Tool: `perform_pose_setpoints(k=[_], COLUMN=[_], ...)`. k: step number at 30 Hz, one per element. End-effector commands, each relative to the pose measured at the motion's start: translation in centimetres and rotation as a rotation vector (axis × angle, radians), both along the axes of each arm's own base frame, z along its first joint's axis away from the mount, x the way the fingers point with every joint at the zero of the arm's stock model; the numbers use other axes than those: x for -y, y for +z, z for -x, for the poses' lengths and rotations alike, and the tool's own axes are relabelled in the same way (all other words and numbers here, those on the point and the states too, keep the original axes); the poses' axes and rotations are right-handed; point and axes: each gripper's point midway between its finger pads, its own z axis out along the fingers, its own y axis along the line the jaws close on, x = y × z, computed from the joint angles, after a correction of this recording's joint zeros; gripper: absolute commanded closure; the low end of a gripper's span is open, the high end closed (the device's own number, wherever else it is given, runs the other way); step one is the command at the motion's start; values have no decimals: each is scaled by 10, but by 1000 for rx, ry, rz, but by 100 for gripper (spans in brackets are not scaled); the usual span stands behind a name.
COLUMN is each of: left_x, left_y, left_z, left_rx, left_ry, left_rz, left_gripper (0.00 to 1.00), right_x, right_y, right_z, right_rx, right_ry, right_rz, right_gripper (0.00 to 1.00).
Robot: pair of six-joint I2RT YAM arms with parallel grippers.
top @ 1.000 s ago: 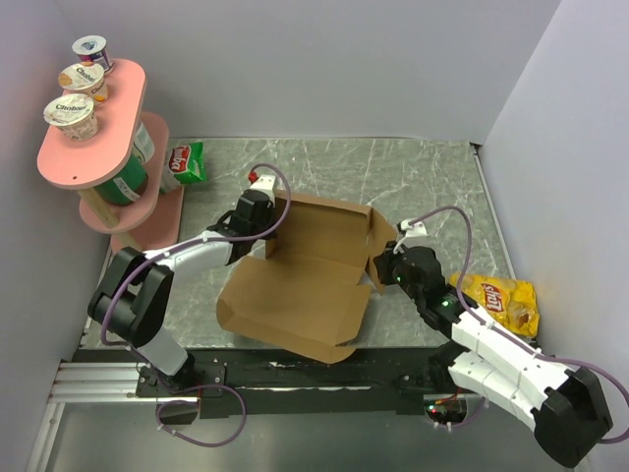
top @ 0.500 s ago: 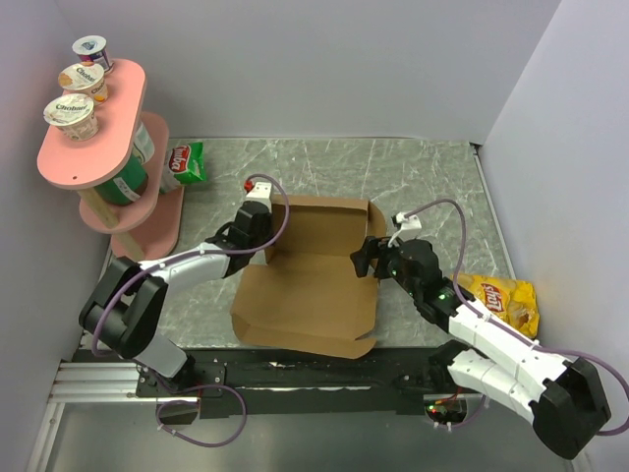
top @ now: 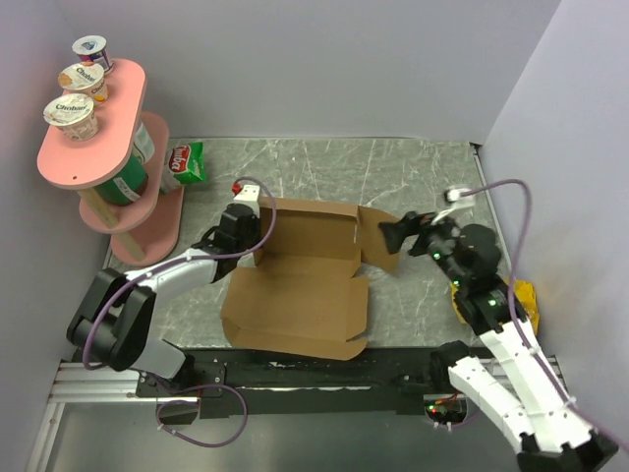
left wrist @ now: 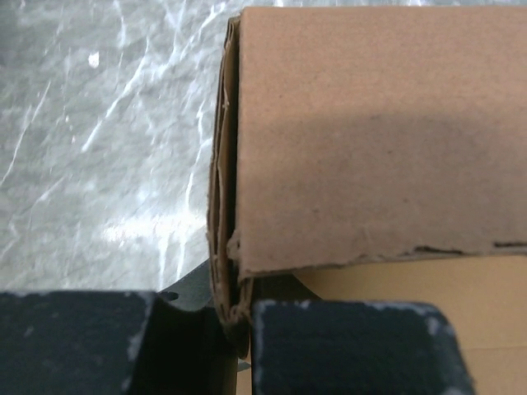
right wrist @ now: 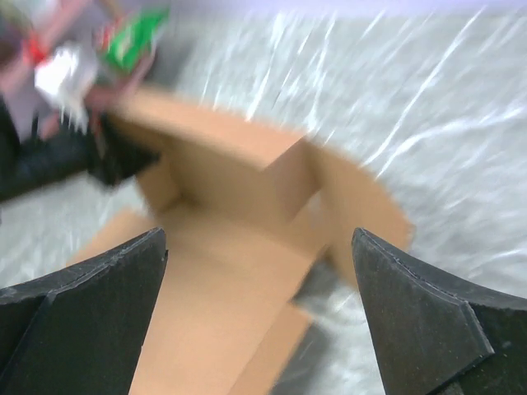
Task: Fold the paper box
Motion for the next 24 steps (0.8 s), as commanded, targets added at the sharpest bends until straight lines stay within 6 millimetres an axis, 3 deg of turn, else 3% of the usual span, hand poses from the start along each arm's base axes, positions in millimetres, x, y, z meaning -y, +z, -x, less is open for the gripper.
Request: perform_pose_setpoints(k=[1,5,6,7,8,10,11,16,19,24], left_x=[2,0,1,1,2,4,4,3,7,5], left_y=[18,20,22,21,23,27,28,28,23,14], left_z=[7,8,8,10,10,11,11,7,8,7], left_rx=[42,45,53,53,59,62,60,20,6,-20], left_ry=[-71,-95,-101,-107,-112,-120,-120,-75,-80,-61], left_rz=[100,99,102,104,111,129,133,152,167,161], left_gripper=[99,99,99,99,99,99,99,99,99,99], right_x=[28,61,69,87,81,86,80,78,61,13], right_y=[8,-15,-13,-16,-30,-39,-54,-85,-102,-113], right_z=[-8,-33,-42,-49,-55,-66,-69,-70,-62,-51], right_rx=[-8,-62,-44,-49,-91,-83,-118,-176,-186,-186], right_ry=[-19,-99,-120,-165,-102,-84,-37,-72,-64,69], right_rz=[9,3,-18,-32,-51,-18,-17,-9,1,-32], right_gripper=[4,6,7,8,9,12,13,14,13,12])
